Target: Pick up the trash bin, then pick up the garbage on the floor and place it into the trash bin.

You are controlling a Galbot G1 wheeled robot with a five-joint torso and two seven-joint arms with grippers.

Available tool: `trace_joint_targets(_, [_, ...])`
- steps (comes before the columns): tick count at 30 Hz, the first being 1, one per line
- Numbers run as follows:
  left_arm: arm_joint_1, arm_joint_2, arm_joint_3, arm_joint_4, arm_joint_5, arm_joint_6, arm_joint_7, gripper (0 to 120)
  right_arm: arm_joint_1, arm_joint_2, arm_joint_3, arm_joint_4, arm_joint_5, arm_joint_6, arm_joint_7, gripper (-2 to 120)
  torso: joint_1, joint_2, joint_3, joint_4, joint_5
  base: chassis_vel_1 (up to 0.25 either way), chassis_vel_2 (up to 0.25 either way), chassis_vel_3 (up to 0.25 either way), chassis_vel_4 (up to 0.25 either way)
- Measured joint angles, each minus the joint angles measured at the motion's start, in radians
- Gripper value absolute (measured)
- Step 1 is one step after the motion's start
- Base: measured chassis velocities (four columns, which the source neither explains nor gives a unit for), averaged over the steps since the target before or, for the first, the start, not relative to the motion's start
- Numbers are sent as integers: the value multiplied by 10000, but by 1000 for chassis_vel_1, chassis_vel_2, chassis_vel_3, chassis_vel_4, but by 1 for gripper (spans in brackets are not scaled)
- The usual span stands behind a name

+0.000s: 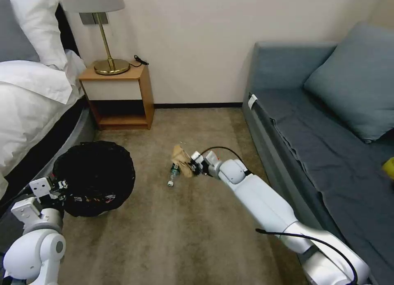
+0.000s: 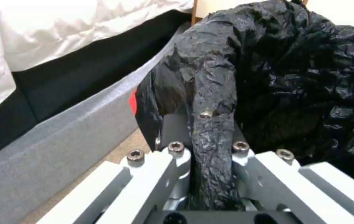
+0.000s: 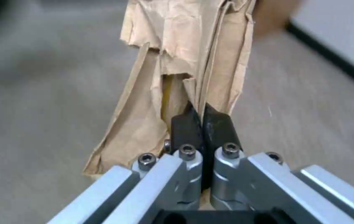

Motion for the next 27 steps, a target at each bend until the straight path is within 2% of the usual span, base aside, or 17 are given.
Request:
trace_joint_targets(1, [-27,10,13,24,16,0,0,4,25,-3,-91,314,219,-40,2,0,0,0,0,1,0,0,0,0,0])
trace_joint_targets(2, [-113,14,72,56,62,0,-3,4,292,-4,-777,1418,1481,-87,-109,0,0,0,0,0,0,0,0,0,0])
trace_joint_targets(8, [-132,-76,143,56,146,19,-7,4,995,268,-2039,2151,2751,-194,-329,0,0,0,0,2,0,0,0,0,0])
trace_joint_targets(15, [-155,-184,135,-36,202,74,-20,4,1308,899,-2772,1506,2809,-151,-286,0,0,0,0,2,-1,0,0,0,0])
trace_joint_targets(17, [-183,-277,157,-220,208,153,-41,4,1293,1318,-2951,816,2510,117,-211,0,0,0,0,1,-1,0,0,0,0])
trace_joint_targets(23, [-152,-302,156,-284,208,173,-48,4,1208,1707,-3061,442,2385,182,58,1,0,0,0,2,-1,0,0,0,0])
trace_joint_targets(26, [-126,-300,137,-284,204,174,-65,4,1105,1759,-3147,453,2375,187,297,17,0,0,0,1,-1,0,0,0,0])
trace_joint_targets(27, [-126,-300,137,-284,204,174,-65,4,1105,1759,-3147,453,2375,187,297,17,0,0,0,1,-1,0,0,0,0])
